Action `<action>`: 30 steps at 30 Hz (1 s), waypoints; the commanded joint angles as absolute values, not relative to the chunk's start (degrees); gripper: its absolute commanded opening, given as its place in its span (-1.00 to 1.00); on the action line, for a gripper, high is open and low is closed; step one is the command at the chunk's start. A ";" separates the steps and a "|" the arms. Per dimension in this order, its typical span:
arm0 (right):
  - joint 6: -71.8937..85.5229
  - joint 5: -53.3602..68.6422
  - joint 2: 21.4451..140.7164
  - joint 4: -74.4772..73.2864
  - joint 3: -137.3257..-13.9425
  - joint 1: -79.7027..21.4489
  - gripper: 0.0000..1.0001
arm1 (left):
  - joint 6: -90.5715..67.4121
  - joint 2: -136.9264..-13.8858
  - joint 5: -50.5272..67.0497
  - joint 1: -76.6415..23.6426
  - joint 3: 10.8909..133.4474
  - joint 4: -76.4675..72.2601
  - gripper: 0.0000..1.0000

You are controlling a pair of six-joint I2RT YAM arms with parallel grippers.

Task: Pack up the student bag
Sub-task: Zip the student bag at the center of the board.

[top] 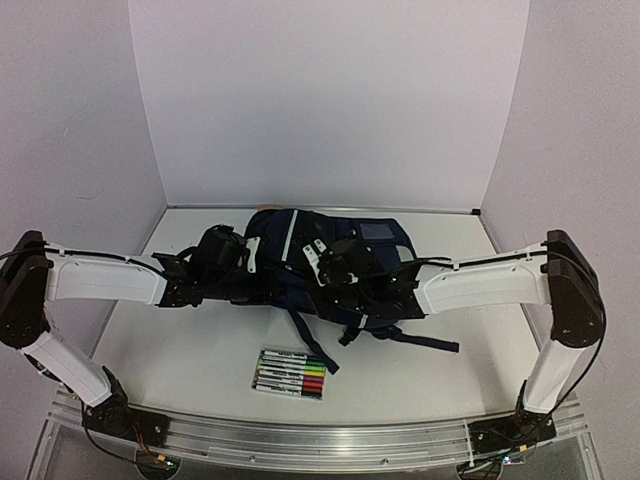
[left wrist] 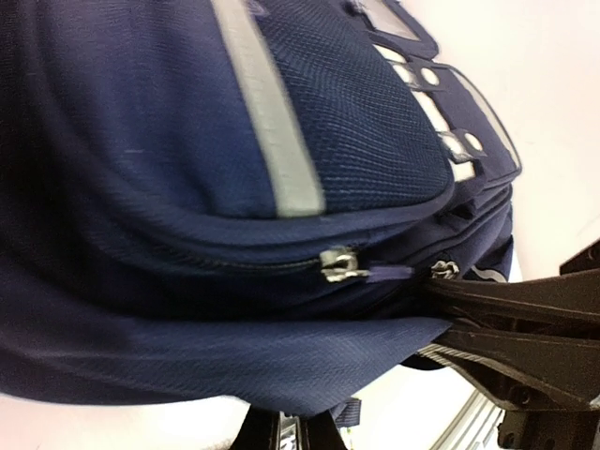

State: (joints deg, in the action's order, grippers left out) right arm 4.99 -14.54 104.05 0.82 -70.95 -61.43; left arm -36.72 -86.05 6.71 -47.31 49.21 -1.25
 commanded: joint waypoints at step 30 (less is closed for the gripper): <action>5.86 -11.03 93.02 -2.44 -65.35 -62.35 -0.80 | -18.03 -83.88 25.06 -28.93 56.82 15.13 -1.00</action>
